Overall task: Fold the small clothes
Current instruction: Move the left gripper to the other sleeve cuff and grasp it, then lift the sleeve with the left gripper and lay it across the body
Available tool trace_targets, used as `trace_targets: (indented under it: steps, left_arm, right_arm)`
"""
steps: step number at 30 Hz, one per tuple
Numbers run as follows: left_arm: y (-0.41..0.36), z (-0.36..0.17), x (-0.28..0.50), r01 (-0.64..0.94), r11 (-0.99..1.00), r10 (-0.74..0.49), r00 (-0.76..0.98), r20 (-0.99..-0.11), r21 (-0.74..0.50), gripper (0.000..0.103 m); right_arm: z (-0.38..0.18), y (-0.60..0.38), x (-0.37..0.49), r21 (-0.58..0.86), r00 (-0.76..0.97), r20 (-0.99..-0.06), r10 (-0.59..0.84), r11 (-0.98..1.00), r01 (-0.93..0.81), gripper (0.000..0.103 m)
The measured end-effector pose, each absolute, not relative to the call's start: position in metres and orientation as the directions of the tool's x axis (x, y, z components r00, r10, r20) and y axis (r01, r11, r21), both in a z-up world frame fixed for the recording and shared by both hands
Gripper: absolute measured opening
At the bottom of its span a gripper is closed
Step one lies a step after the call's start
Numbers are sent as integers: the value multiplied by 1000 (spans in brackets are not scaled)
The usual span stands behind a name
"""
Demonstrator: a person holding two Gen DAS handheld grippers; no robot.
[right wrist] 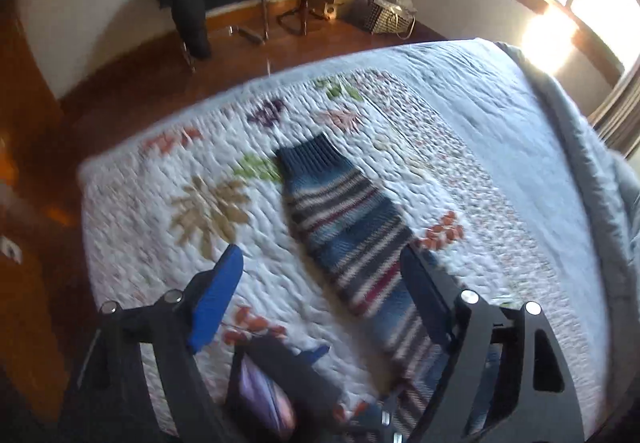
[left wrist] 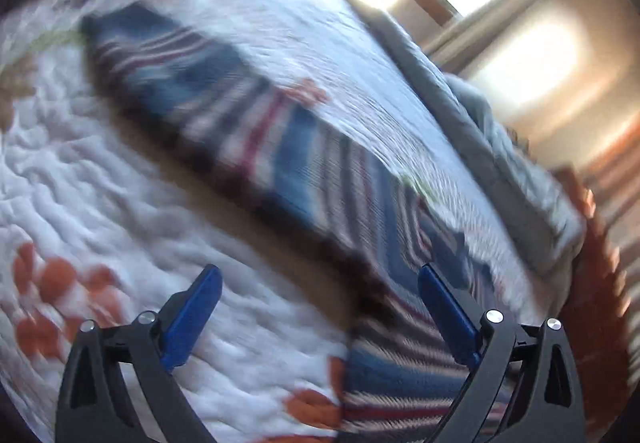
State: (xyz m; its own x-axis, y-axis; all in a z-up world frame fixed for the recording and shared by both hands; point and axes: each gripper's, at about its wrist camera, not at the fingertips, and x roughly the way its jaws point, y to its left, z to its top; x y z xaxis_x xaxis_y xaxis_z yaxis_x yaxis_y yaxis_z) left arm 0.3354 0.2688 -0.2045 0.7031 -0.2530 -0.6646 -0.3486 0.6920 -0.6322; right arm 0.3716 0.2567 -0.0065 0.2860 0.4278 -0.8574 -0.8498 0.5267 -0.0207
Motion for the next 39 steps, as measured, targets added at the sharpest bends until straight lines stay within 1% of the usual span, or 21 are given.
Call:
trace_targets:
  steps: [2, 5, 6, 8, 10, 11, 14, 19, 20, 21, 22, 23, 24, 26, 32, 33, 34, 35, 36, 37, 39]
  left_arm:
    - [315, -208, 330, -375, 634, -265, 716, -646, -676, 99]
    - [398, -207, 324, -382, 597, -210, 775, -596, -706, 99]
    - [437, -216, 325, -397, 530, -232, 782, -579, -749, 99]
    - [478, -229, 329, -384, 426, -291, 799, -526, -819, 99]
    - [513, -236, 339, -349, 346, -351, 813, -465, -871, 99]
    - [521, -238, 344, -344, 331, -364, 813, -455, -879, 99]
    - [529, -246, 366, -375, 311, -406, 778, -479, -873, 99]
    - [524, -244, 393, -423, 357, -390, 742, -544, -833, 98]
    - [525, -243, 397, -429, 367, -382, 739, -554, -825, 93]
    - [525, -241, 403, -432, 379, -378, 734, -564, -818, 85]
    - [525, -241, 408, -437, 383, -385, 725, -571, -814, 60]
    - [524, -245, 414, -452, 382, -401, 705, -585, -806, 49]
    - [524, -246, 420, -463, 384, -402, 695, -596, -799, 48]
    - [523, -247, 423, -488, 408, -381, 677, -630, -772, 37]
    - [524, -229, 415, -505, 465, -292, 687, -665, -727, 30]
    - [521, -225, 413, -508, 480, -271, 689, -672, -715, 27]
    - [520, -222, 415, -513, 495, -257, 685, -682, -701, 19]
    - [518, -219, 415, -530, 512, -229, 675, -702, -676, 15]
    - [520, -220, 413, -536, 513, -220, 673, -706, -670, 14]
    - [520, -219, 412, -544, 514, -205, 672, -711, -663, 10]
    - [518, -215, 410, -556, 520, -178, 672, -719, -648, 9]
  right_arm:
    - [5, 230, 360, 21, 327, -808, 490, 579, -815, 90]
    - [3, 177, 329, 29, 399, -756, 518, 636, -771, 92]
    - [-3, 165, 320, 30, 407, -754, 516, 645, -763, 92]
    - [-26, 134, 297, 54, 407, -759, 509, 672, -738, 92]
    - [-63, 104, 272, 109, 351, -799, 489, 690, -715, 92]
    - [-73, 98, 264, 121, 333, -810, 483, 692, -711, 92]
    - [-109, 74, 233, 136, 296, -836, 462, 696, -705, 92]
    - [-126, 50, 216, 123, 328, -821, 468, 706, -698, 92]
    - [-129, 43, 219, 151, 323, -815, 481, 714, -683, 92]
    - [-132, 36, 224, 171, 317, -813, 488, 721, -672, 92]
    - [-137, 31, 228, 191, 314, -809, 497, 728, -658, 92]
    - [-142, 24, 231, 215, 313, -802, 509, 735, -643, 92]
    - [-145, 20, 233, 227, 316, -796, 517, 738, -635, 92]
    - [-150, 11, 238, 242, 322, -788, 525, 744, -622, 92]
    - [-165, -15, 249, 292, 329, -767, 551, 756, -585, 92]
    - [-167, -18, 249, 299, 332, -762, 556, 757, -581, 92]
    - [-169, -22, 250, 311, 331, -757, 563, 756, -576, 92]
    - [-171, -24, 250, 318, 330, -755, 567, 755, -573, 92]
    - [-173, -27, 250, 327, 327, -751, 574, 753, -571, 92]
    - [-174, -29, 250, 329, 326, -750, 576, 752, -571, 92]
    - [-178, -34, 249, 333, 323, -751, 576, 753, -568, 92]
